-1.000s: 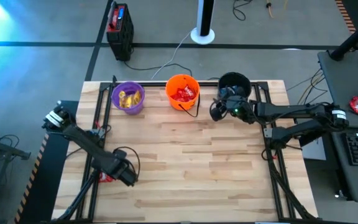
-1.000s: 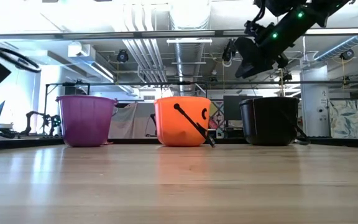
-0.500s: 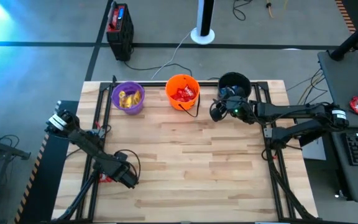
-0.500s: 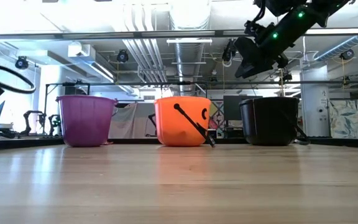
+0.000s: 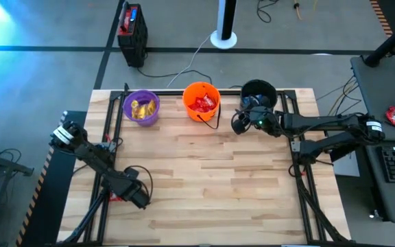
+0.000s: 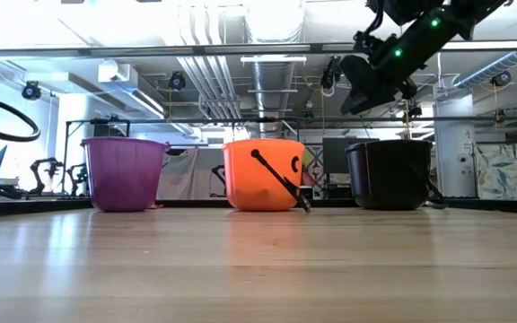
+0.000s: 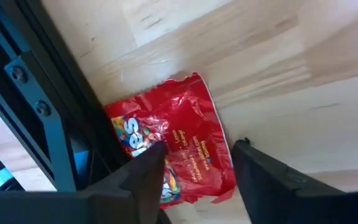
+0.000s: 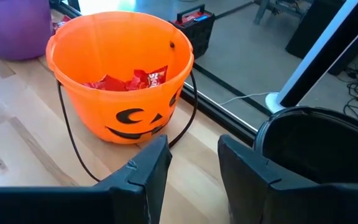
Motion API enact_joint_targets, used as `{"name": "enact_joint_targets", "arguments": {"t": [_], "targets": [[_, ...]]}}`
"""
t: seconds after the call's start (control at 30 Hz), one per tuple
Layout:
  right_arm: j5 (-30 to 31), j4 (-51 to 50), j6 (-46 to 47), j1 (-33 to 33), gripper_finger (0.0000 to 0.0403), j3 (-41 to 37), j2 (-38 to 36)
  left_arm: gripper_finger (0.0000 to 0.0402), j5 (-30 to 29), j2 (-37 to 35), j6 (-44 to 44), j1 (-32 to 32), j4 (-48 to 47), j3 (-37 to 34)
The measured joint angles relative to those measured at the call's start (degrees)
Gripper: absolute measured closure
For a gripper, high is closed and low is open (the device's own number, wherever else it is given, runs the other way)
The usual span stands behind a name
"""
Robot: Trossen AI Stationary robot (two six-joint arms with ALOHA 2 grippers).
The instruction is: Sort candy by brand, put in halloween buckets
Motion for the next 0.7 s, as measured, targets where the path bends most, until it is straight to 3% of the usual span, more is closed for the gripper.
{"name": "enact_joint_targets", "arguments": {"t": [0.17, 0.33, 0.5, 0.57, 0.7], "targets": [[-0.01, -0.11, 0.0, 0.0, 0.0266, -0.2, 0.0, 0.0289, 0.13, 0.09, -0.61, -0.38, 0.59, -0.21], [-0.02, -0.11, 0.0, 0.0, 0.0269, -0.22, 0.0, 0.0378, 0.2, 0.16, 0.15, -0.45, 1.03, -0.36], [-0.02, -0.11, 0.01, 0.0, 0.0273, -0.22, 0.0, 0.0392, -0.14, 0.02, 5.11, -0.49, 2.27, 0.79], [-0.02, -0.11, 0.02, 0.0, 0.0272, -0.22, 0.0, 0.0397, -3.21, -0.11, 8.31, -0.55, 4.11, 3.2], [-0.02, -0.11, 0.0, 0.0, 0.0268, -0.22, 0.0, 0.04, -14.78, -0.17, 19.15, -0.45, 4.62, 9.95]]}}
